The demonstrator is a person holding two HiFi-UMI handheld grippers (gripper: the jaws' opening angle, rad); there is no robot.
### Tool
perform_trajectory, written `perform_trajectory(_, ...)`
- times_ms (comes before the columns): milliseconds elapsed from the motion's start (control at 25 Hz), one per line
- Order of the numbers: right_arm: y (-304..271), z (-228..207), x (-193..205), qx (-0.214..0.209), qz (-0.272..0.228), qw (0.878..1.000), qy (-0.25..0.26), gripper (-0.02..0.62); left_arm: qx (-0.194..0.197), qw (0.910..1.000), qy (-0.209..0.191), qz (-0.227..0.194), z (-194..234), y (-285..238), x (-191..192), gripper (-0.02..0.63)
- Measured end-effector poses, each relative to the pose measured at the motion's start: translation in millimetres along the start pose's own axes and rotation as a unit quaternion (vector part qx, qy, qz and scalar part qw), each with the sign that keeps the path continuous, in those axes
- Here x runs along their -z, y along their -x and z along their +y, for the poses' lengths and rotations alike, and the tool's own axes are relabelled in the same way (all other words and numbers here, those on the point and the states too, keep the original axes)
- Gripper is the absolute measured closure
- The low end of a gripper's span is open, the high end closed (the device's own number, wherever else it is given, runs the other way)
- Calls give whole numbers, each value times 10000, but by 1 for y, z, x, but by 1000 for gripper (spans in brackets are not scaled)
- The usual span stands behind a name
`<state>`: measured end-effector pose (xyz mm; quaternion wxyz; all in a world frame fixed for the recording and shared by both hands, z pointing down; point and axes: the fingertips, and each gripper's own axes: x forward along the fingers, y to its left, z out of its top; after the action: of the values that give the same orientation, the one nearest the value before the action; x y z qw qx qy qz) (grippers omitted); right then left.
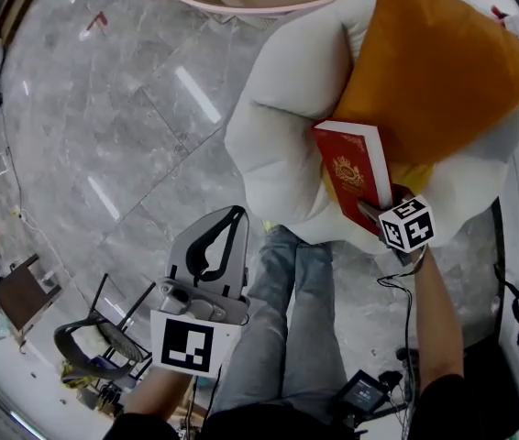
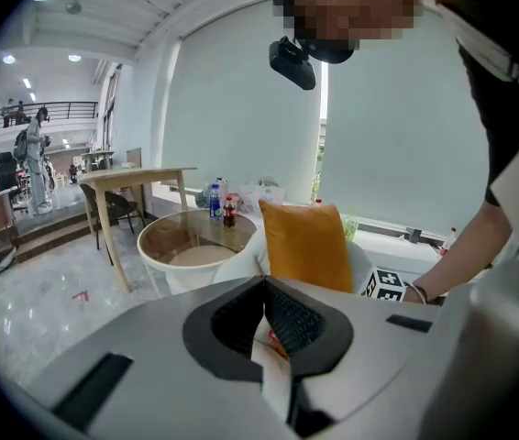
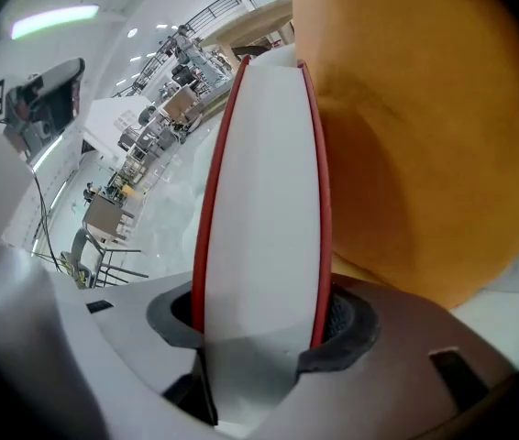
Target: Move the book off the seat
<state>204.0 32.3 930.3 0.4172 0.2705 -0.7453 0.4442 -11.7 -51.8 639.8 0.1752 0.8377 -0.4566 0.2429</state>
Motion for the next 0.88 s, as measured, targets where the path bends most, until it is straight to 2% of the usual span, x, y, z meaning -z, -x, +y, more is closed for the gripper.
perform_trajectory(400,86,35,-45,-204,-528,9984,17,347,-74,9990,-143,-412,-17,43,-70,594)
perform_trajectory(640,162,83,-86,-397,-957,9942,290,347,-265,9970,-235,-690,-20,87,-114,594)
perform_trajectory(880,244,139,-127,-619,-1428,9860,594,347,-627,9917,-103,-1119,-17,139,-160,594)
